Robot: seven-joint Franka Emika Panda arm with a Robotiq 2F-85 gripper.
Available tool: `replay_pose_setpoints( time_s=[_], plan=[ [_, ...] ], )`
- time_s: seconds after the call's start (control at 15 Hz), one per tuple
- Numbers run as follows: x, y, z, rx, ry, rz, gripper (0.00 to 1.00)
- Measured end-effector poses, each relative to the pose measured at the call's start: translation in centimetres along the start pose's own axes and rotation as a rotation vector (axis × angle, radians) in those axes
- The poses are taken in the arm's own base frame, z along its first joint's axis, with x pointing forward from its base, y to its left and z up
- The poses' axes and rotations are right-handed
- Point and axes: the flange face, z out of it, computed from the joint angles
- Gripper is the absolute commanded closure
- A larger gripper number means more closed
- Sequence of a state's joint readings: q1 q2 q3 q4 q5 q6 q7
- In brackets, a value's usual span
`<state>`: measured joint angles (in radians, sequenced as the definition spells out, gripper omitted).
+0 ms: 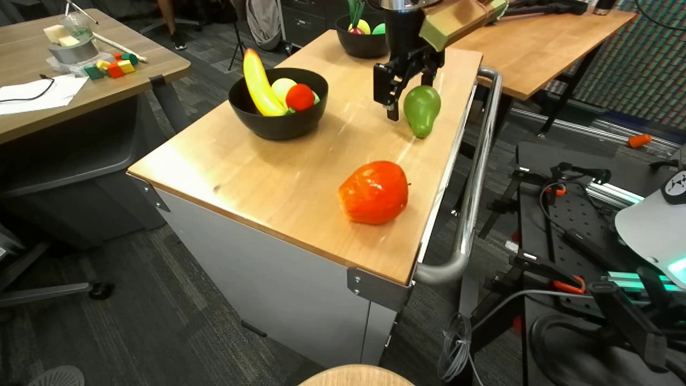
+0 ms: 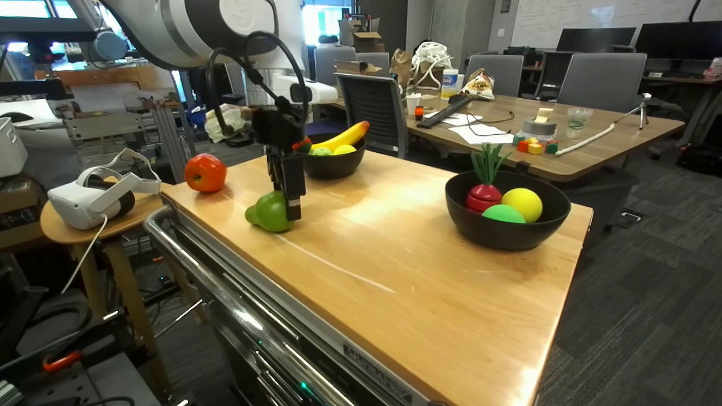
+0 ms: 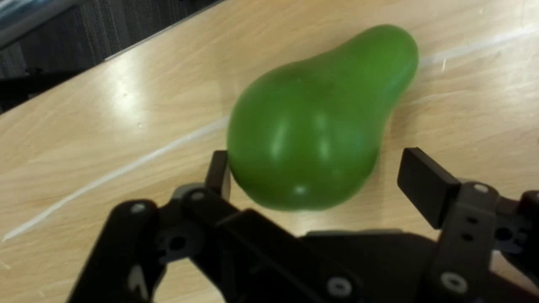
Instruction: Put the fruits and vegetables in the black bowls
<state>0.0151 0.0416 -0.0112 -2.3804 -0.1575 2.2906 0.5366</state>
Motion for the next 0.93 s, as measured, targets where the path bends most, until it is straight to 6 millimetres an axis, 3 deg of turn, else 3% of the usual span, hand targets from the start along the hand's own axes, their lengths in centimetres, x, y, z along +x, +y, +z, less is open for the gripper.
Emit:
replay_pose_setpoints(
  time_s=[0.07, 0.13, 0.2, 0.4, 0.73, 0.93],
  plan=[
    [-0.3, -0.1, 0.3, 0.001, -0.011, 0.001, 0.00],
    [-0.7, -0.2, 0.6, 0.002, -0.022, 0.001, 0.10],
    [-0.9, -0.3, 0.9, 0.003, -0.031, 0.002, 0.26],
    [-1.6, -0.4, 1.5, 0.001, -0.048, 0.001, 0.51],
    [-1.8, -0.4, 1.3, 0.004, -0.042, -0.001, 0.54],
    [-1.2, -0.8, -1.4, -0.010, 0.053, -0.051, 0.54]
  ],
)
